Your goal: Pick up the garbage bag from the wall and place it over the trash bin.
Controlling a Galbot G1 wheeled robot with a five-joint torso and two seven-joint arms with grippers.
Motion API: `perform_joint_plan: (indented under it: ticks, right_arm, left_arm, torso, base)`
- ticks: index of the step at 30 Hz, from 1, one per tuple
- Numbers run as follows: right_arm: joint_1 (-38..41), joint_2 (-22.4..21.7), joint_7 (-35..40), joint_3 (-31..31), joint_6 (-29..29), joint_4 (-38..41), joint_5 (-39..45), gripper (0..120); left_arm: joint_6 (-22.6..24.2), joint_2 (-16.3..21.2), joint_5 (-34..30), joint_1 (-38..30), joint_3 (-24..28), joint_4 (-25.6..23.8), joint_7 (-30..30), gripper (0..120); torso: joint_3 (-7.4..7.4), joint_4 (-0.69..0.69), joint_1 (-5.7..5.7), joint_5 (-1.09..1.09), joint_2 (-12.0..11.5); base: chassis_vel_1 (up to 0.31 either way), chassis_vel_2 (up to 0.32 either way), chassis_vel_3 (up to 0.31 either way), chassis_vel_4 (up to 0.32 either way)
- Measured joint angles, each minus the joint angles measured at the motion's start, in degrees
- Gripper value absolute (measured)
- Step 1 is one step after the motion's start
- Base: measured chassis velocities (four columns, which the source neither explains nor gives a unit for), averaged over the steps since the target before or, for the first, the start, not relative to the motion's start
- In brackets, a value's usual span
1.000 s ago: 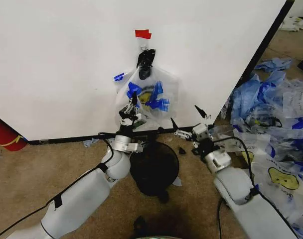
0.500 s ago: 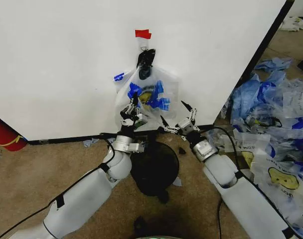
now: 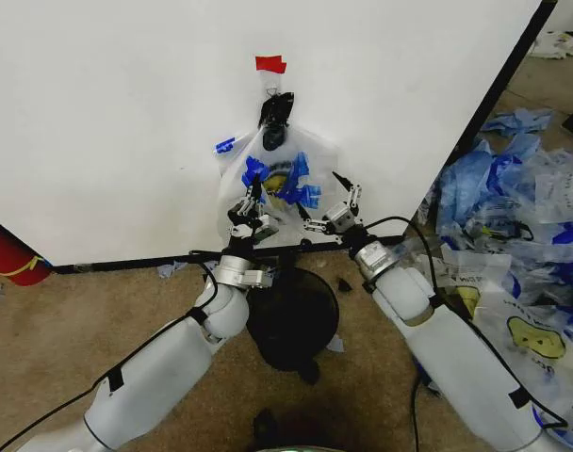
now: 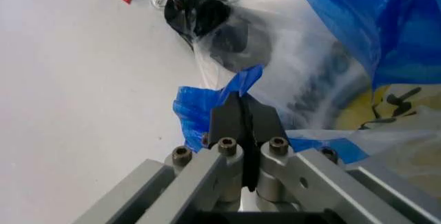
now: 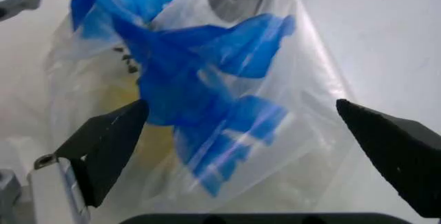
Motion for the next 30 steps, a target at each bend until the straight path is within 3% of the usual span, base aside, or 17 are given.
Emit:
perform_joint_plan:
  ticks: [30]
  right_arm:
    - [3.1, -0.09, 1.74, -2.05, -2.21, -2.63, -3.96, 100]
  left_arm:
    - [-0.94, -0.61, 0.12, 0.91, -0.64, -0.41, -0.15, 0]
  torso:
    - [0.0, 0.0, 0.0, 0.0, 0.0]
  base:
    - [0.0, 0.0, 0.0, 0.0]
